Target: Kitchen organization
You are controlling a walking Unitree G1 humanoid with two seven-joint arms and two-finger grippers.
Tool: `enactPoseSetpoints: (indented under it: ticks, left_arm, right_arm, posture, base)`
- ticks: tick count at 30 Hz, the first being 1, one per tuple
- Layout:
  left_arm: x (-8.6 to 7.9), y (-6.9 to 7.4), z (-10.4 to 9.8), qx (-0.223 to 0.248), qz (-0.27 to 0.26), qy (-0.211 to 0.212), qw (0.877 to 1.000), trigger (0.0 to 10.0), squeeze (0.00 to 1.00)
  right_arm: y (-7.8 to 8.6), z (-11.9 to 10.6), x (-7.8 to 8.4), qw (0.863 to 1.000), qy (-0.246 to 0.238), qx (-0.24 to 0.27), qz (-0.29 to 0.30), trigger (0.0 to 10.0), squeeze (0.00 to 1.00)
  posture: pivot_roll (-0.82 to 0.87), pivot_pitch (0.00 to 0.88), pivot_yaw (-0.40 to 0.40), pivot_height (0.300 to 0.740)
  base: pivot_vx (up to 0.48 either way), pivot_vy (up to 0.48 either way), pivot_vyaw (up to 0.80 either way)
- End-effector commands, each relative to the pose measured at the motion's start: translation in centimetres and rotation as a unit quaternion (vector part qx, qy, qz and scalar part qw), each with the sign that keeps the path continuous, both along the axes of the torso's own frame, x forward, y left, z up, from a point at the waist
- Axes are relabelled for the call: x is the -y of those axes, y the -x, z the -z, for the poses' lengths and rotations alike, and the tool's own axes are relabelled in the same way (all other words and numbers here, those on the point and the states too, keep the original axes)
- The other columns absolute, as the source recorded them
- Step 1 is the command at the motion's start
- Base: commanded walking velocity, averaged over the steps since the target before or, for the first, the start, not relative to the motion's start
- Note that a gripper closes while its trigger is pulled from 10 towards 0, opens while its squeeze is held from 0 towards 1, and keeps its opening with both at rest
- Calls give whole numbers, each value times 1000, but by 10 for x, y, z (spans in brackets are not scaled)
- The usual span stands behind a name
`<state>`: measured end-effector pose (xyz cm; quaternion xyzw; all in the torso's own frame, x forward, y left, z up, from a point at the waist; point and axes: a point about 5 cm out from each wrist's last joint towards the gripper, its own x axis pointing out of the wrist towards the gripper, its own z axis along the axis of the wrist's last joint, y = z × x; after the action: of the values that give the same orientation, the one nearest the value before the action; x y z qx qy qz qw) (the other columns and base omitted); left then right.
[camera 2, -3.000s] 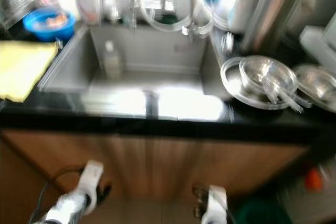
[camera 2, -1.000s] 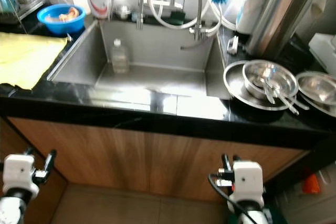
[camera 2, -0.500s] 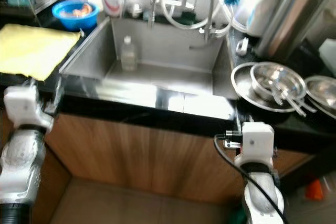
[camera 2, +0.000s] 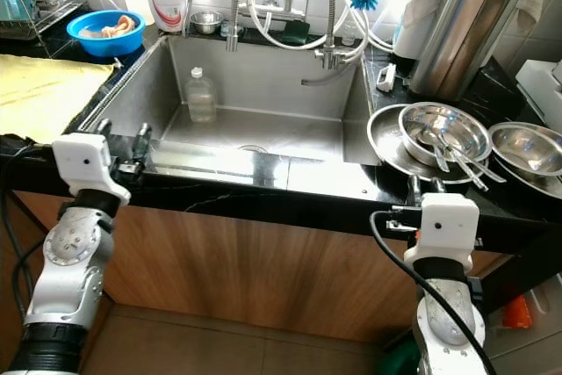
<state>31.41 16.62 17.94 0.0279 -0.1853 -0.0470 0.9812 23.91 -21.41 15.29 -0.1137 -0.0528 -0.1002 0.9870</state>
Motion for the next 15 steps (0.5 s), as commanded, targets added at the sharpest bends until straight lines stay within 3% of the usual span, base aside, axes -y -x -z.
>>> enactPoseSetpoints:
  ticks: [1, 15]
  left_arm:
    - [4, -3, 0, -5, 10, 3, 1000, 10000, 0]
    - [9, -8, 3, -10, 10, 19, 1000, 10000, 0]
  right_arm:
    - [-1, -2, 3, 1000, -1, 7, 1, 10000, 1000]
    - [-15, -20, -3, 999, 18, 45, -13, 10000, 1000]
  posture:
    - [-4, 0, -44, 740]
    - [-2, 0, -51, 740]
  base:
    - [0, 0, 0]
    - [0, 0, 0]
